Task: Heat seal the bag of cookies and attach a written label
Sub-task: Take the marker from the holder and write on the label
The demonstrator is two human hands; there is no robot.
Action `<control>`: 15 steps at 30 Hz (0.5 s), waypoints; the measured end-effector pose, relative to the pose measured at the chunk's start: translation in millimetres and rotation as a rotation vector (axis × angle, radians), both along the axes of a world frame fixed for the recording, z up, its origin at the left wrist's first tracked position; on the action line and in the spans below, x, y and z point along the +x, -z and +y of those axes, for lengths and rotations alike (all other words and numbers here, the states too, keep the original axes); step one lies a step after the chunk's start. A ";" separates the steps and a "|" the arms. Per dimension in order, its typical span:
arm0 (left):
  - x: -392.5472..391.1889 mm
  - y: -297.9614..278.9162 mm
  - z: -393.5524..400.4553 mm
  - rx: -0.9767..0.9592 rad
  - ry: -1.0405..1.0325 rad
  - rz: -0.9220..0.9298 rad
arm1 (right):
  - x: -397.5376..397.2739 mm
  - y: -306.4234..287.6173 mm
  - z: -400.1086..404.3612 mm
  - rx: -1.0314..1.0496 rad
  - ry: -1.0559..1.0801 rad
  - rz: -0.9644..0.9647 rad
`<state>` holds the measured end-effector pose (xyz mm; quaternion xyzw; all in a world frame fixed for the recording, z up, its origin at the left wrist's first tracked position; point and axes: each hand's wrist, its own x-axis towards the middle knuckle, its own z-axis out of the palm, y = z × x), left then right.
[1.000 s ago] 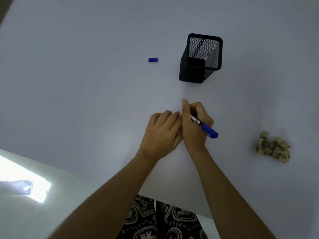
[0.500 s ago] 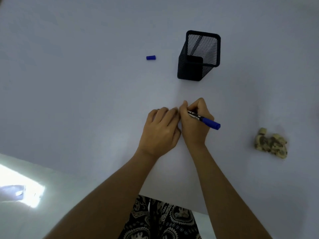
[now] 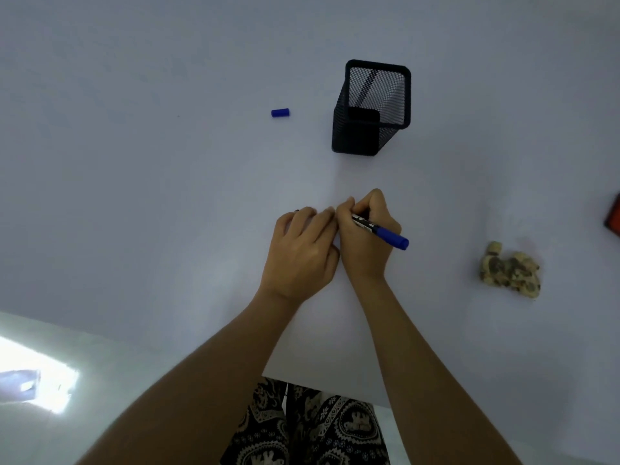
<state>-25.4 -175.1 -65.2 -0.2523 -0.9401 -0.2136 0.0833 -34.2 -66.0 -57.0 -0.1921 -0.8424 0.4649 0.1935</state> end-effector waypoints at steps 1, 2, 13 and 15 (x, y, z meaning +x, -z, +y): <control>0.1 0.2 -0.3 -0.004 0.003 -0.003 | 0.1 -0.9 -0.1 0.000 0.003 0.003; 0.2 -0.3 -0.5 -0.010 0.003 -0.004 | 0.6 -1.3 -0.3 0.000 0.007 0.008; 0.2 -0.7 -0.4 -0.016 -0.001 -0.008 | 1.1 -2.7 -0.3 -0.059 0.017 0.014; 0.0 -0.3 -0.3 -0.013 0.001 -0.012 | 1.2 -2.6 0.2 -0.059 0.018 0.015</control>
